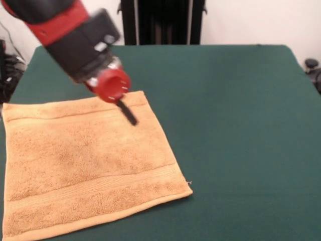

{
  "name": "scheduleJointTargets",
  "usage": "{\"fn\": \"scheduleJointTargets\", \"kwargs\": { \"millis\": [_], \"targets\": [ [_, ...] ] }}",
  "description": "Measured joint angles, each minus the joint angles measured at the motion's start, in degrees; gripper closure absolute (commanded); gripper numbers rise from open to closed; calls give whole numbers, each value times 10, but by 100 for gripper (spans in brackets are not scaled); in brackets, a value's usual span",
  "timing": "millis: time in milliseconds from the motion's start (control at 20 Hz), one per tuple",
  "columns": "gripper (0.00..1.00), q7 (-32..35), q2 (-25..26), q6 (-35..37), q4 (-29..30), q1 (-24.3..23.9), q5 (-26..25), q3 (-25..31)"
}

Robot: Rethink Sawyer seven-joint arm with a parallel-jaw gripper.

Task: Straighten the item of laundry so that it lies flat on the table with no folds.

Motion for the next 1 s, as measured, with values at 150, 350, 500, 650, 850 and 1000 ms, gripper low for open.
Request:
{"fn": "scheduleJointTargets", "kwargs": {
  "millis": [150,350,500,650,850,1000],
  "targets": [
    [100,0,-7,0,-13,-11,-46,-31],
    [100,0,-5,-4,-31,-42,-119,-40],
    [100,0,2,-25,-46,-84,-182,-39],
    [100,0,15,-59,-58,-121,-226,-37],
    [100,0,39,-111,-72,-164,-280,-34],
    [100,0,52,-127,-79,-179,-311,-34]
  ]
}}
